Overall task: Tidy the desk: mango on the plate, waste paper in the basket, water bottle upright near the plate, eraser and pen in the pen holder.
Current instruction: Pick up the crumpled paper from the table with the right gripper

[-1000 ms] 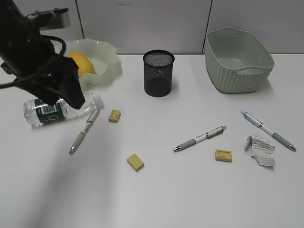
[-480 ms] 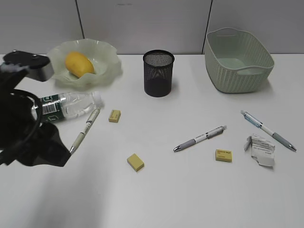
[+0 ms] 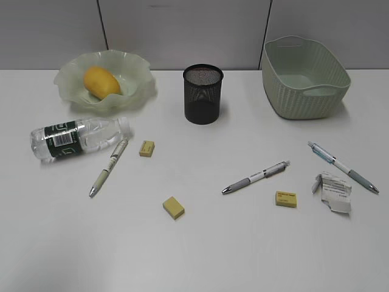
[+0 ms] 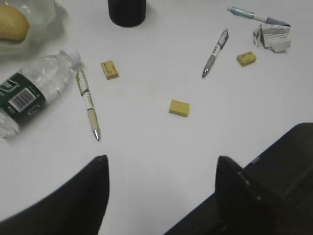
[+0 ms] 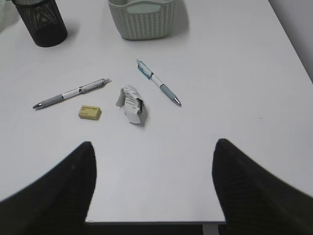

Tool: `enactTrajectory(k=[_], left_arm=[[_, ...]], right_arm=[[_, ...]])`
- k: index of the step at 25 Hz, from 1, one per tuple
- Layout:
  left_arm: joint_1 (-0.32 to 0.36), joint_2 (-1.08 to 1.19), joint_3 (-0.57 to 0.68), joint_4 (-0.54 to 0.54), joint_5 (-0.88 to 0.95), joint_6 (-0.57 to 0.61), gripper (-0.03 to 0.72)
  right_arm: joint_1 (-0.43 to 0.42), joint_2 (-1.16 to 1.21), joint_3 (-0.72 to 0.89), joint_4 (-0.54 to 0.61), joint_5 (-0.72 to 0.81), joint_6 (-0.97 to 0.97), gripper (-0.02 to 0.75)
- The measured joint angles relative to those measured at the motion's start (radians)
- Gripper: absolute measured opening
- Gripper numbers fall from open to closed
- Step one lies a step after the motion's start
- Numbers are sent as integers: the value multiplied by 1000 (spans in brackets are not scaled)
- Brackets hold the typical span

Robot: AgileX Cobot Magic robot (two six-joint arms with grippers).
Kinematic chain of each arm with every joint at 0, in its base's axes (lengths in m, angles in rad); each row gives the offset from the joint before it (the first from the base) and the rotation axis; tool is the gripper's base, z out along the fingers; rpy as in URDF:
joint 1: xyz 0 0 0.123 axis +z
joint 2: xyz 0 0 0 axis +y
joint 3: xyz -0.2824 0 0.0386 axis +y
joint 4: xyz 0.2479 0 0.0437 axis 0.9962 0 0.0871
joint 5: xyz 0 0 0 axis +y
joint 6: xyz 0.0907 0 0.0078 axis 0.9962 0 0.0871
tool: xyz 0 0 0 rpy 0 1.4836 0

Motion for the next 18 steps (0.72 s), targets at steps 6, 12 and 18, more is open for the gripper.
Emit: enactTrajectory(k=[6,12,18], left_arm=[[0,-196,69,73,72,-7,503],[0,-219,78,78,82,-10,490],[0,-219,78,79,82,-11,489]], right_arm=[[0,0,0,-1,0,0,582],[0,0,0,0,0,0,582],[0,88,-17,-1,-28,0,582]])
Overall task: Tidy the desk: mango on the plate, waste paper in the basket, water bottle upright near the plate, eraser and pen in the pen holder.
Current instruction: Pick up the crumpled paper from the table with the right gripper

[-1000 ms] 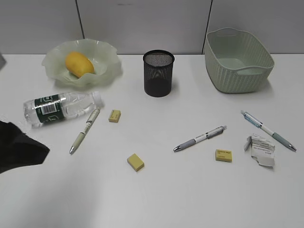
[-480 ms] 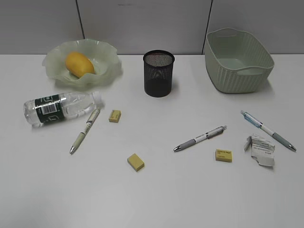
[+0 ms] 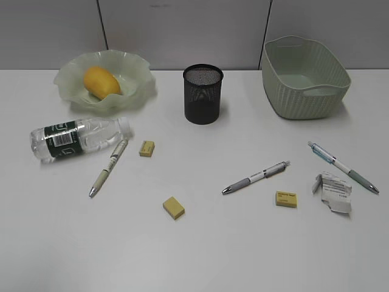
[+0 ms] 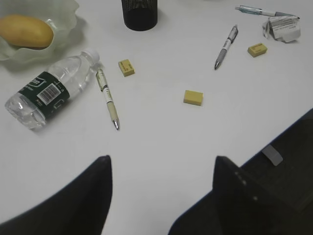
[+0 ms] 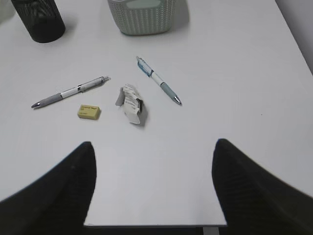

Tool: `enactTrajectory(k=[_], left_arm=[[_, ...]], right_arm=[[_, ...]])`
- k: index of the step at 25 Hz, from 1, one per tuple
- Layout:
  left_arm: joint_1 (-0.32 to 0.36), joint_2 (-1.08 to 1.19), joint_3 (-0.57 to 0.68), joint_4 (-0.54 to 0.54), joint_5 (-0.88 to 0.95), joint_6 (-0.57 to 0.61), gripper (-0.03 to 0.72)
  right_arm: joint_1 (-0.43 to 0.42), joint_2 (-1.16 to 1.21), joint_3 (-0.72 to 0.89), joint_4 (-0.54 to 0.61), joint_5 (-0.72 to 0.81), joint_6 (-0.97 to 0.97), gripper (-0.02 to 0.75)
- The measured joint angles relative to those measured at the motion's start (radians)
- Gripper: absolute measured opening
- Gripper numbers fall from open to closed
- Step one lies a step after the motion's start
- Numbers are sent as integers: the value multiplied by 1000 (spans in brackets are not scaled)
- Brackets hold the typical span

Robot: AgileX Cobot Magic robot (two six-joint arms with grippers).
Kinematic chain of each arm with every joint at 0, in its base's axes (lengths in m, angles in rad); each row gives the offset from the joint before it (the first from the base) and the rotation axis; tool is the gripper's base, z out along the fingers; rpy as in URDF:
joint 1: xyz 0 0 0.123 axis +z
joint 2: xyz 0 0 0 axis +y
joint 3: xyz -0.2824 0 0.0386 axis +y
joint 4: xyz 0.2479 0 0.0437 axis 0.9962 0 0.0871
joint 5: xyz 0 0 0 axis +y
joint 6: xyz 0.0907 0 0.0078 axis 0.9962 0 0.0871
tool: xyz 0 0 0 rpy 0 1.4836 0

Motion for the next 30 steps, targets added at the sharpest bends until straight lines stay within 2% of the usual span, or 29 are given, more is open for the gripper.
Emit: enactTrajectory(k=[7,13,19,25,30], left_arm=[[0,0,0,1,0,0,488],[0,0,0,0,0,0,487],[0,0,0,0,0,0,487],[0,0,0,0,0,0,486],[0,0,0,-1,0,0,482]], right_arm=[[0,373,-25,0,-139,0,582],[0,781,-100,11,-155,0,582],[0,1099,-228,101,-158,-5,582],[37,1298,-308,111,-185,-7,582],[104,1383,-322,103,-299,-8,582]])
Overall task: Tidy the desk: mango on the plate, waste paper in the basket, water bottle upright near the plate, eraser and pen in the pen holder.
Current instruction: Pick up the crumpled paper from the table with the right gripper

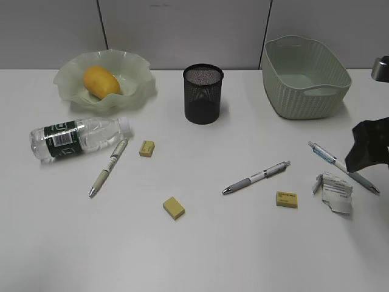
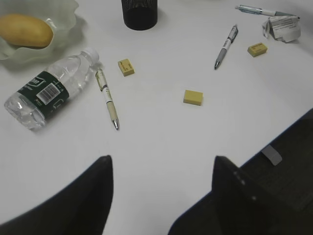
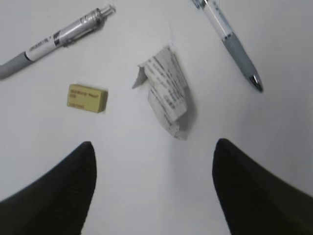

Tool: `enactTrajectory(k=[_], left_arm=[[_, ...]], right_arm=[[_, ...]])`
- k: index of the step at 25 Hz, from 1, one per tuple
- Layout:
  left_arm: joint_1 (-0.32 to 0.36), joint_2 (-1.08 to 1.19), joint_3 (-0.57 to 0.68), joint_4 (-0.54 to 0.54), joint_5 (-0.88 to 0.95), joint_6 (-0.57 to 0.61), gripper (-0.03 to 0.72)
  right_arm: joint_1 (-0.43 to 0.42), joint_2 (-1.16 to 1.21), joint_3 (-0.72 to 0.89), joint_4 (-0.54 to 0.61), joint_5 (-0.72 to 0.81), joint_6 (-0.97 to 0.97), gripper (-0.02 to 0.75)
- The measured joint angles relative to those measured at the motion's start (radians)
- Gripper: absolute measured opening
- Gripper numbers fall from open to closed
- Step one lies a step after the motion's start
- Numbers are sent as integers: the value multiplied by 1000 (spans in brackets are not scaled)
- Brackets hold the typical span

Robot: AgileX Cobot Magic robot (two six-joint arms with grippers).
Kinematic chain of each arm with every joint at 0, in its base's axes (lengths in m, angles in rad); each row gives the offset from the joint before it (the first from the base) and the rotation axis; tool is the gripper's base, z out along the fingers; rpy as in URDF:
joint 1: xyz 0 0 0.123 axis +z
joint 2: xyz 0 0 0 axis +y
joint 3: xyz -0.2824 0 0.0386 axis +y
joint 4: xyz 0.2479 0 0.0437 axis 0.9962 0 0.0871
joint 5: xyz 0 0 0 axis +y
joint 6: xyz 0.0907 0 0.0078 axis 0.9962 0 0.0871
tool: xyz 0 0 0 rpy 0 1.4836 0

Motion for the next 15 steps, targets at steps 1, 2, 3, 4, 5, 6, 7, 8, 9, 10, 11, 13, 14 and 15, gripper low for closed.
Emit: enactTrajectory(k=[1,2,3,4,5,6,7,8,9,10,11,13,14,15], left_arm=[[0,0,0,0,0,0,482],[0,0,0,0,0,0,481],[0,0,0,0,0,0,481],[0,0,0,0,0,0,481],[0,0,0,0,0,0,481],[0,0,0,0,0,0,481],[0,0,0,0,0,0,481],[0,0,0,0,0,0,481],[0,0,0,0,0,0,481],[0,0,0,0,0,0,481],[0,0,0,0,0,0,481],[0,0,0,0,0,0,481],[0,0,0,0,0,0,481],[0,0,0,0,0,0,481]], right_arm=[[10,10,0,-7,-23,0,582],[22,21,0,-21,-50,-1,582],[32,30,0,-39,-73,-1,582],[44,42,-1,-61,-89,-1,582],[57,56,-1,-84,-106,-2,582],[65,70,-2,-99,-121,-3,582],[72,91,-2,-115,-136,-4,582],[75,107,-2,-124,-147,-4,582],[77,123,-2,-133,-159,-4,582],[77,147,-2,-142,-170,-4,582],[77,165,-2,-151,-179,-4,582],[77,209,-6,-163,-191,-4,582],[77,228,-12,-170,-194,-4,582],[77,252,-18,-170,-199,-4,582]])
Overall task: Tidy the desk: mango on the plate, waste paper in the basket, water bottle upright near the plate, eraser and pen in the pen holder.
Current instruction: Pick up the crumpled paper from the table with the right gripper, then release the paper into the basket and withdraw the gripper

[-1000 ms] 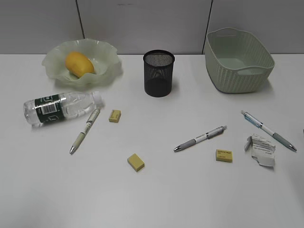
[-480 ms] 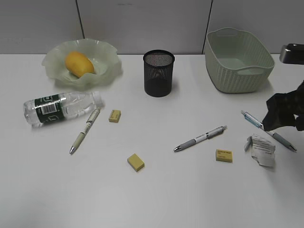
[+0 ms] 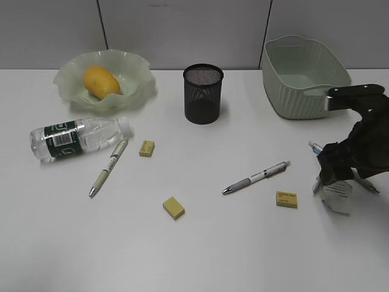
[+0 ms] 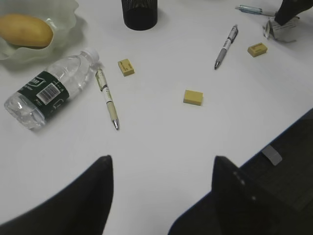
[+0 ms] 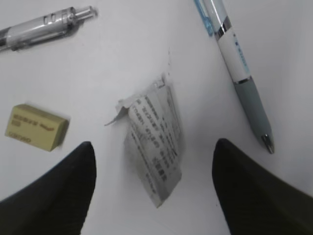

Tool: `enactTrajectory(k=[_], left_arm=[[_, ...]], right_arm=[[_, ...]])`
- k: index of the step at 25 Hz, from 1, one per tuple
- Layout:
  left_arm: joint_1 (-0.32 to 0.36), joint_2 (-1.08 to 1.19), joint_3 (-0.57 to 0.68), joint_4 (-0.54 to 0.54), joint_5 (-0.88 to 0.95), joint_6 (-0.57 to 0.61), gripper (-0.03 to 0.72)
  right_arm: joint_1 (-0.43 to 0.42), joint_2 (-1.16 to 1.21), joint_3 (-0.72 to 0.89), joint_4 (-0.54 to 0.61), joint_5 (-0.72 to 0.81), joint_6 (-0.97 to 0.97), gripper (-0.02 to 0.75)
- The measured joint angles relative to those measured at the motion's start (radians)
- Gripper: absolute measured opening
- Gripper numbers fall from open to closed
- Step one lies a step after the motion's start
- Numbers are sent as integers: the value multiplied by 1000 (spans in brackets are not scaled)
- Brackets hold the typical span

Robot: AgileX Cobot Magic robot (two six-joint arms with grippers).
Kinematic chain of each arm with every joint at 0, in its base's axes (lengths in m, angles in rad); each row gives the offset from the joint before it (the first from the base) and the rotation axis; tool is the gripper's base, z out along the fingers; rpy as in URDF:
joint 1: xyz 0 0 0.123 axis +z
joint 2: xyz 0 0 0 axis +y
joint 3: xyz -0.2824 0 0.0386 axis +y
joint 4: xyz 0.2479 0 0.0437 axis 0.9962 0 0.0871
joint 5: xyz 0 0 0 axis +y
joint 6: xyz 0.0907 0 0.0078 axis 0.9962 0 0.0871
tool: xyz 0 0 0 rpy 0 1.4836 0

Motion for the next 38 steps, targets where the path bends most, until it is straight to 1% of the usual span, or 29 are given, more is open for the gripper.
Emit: enactTrajectory(k=[5,7,9,10,12,14,15,16,18,22,25,28,31,33,35,38], left_arm=[[0,0,0,0,0,0,481],[-1,0,0,0,0,0,481],[-1,0,0,0,0,0,481],[-1,0,0,0,0,0,481],[-1,0,0,0,0,0,481],[-1,0,0,0,0,0,481],[-1,0,0,0,0,0,481],[-1,0,0,0,0,0,481],[-1,0,0,0,0,0,481],[-1,0,0,0,0,0,481],[-1,0,0,0,0,0,481],[-1,0,0,0,0,0,481],[-1,0,0,0,0,0,481],[-1,0,0,0,0,0,481],[-1,0,0,0,0,0,481],[-1,0,0,0,0,0,481]], right_arm=[[0,101,-27,11,-41,-1,577],[0,129,-31,11,-43,0,540],[0,148,-31,7,-45,1,462],[0,151,-31,8,-45,1,401],[0,152,-32,9,-42,3,255],[0,152,-34,11,-27,4,141],[0,149,-39,11,-13,4,100],[0,147,-47,11,7,4,81],[0,139,-69,12,79,4,67],[0,129,-151,12,220,4,64],[0,120,-242,12,313,4,63],[0,114,-368,12,372,5,62],[0,114,-493,12,373,5,62],[0,114,-578,8,340,5,62],[0,113,-646,0,268,5,62],[0,112,-696,0,133,5,64]])
